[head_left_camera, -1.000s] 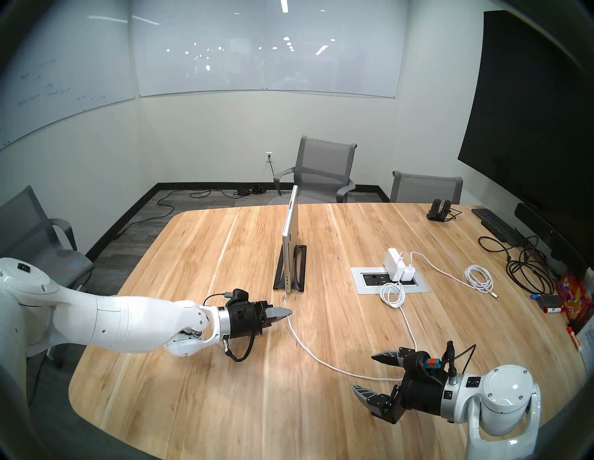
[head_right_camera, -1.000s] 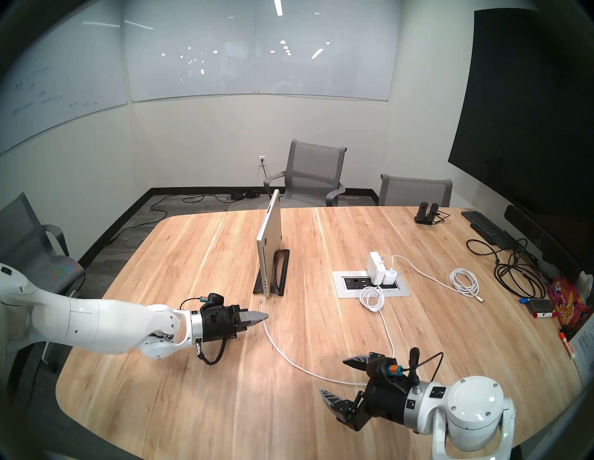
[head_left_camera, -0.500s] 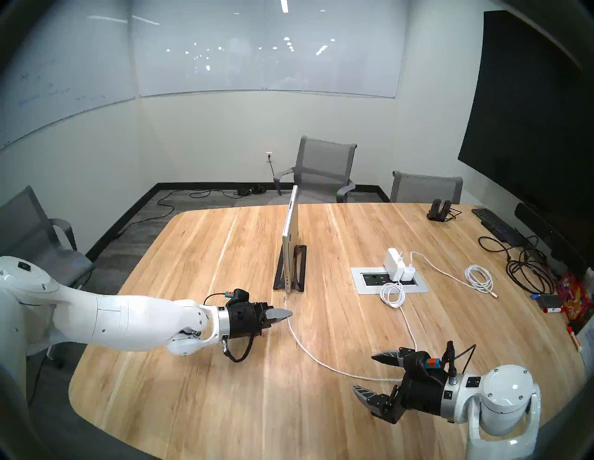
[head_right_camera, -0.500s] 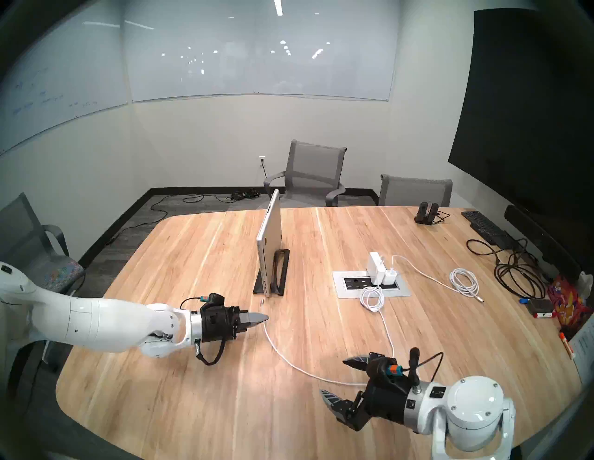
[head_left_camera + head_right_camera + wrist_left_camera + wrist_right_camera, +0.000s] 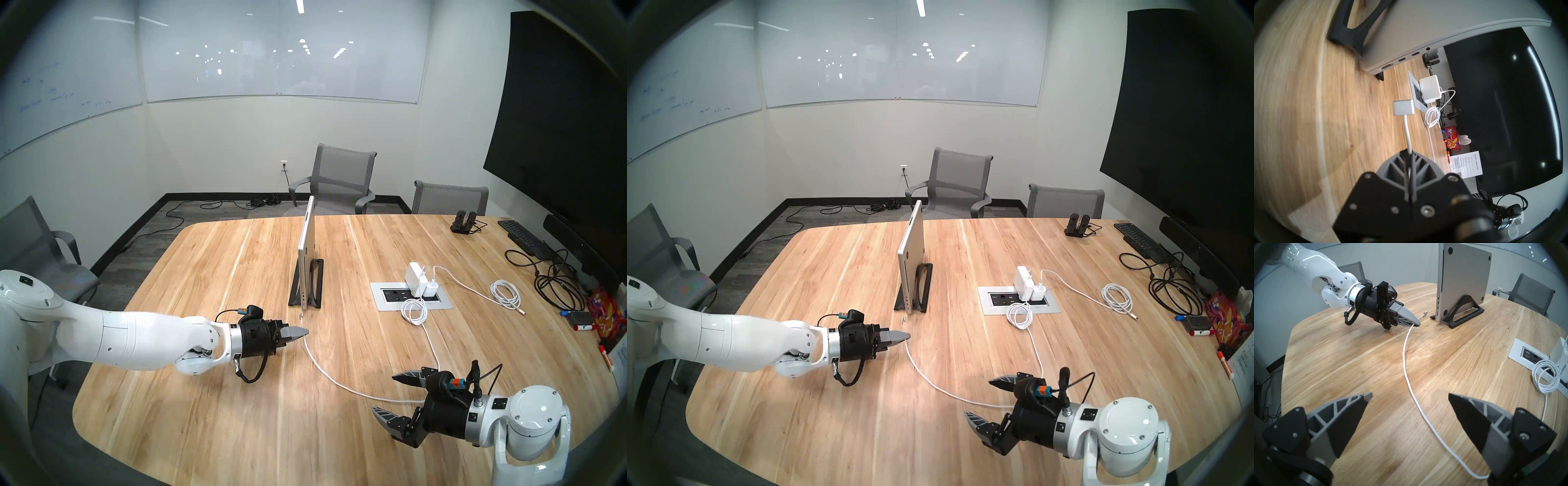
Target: Plug the charging cable into the port of a MacBook
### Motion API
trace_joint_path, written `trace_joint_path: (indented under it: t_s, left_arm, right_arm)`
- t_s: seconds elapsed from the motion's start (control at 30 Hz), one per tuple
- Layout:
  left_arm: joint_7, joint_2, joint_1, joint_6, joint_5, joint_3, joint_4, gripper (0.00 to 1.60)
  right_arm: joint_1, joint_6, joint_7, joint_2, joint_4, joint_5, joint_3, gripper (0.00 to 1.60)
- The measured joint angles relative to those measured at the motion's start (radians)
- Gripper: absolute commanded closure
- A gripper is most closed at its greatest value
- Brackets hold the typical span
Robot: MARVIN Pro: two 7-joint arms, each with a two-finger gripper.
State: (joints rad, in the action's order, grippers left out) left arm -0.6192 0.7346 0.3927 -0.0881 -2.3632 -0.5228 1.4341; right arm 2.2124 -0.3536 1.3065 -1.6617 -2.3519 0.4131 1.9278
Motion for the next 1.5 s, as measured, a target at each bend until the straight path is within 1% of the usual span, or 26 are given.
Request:
trace_joint_path:
  t_s: [0.87, 1.5]
  left_arm:
    - [-0.014, 0.001, 0.0, 0.012, -0.001, -0.007, -0.002, 1.6]
    - [-0.031, 0.002, 0.001, 0.028, -0.043, -0.018, -0.002, 1.6]
  right_arm:
    - [-0.001, 0.002, 0.003, -0.003, 0.0, 0.003, 0.002, 0.0]
    - [-0.002, 0.003, 0.006, -0.006, 0.0, 0.005, 0.003, 0.0]
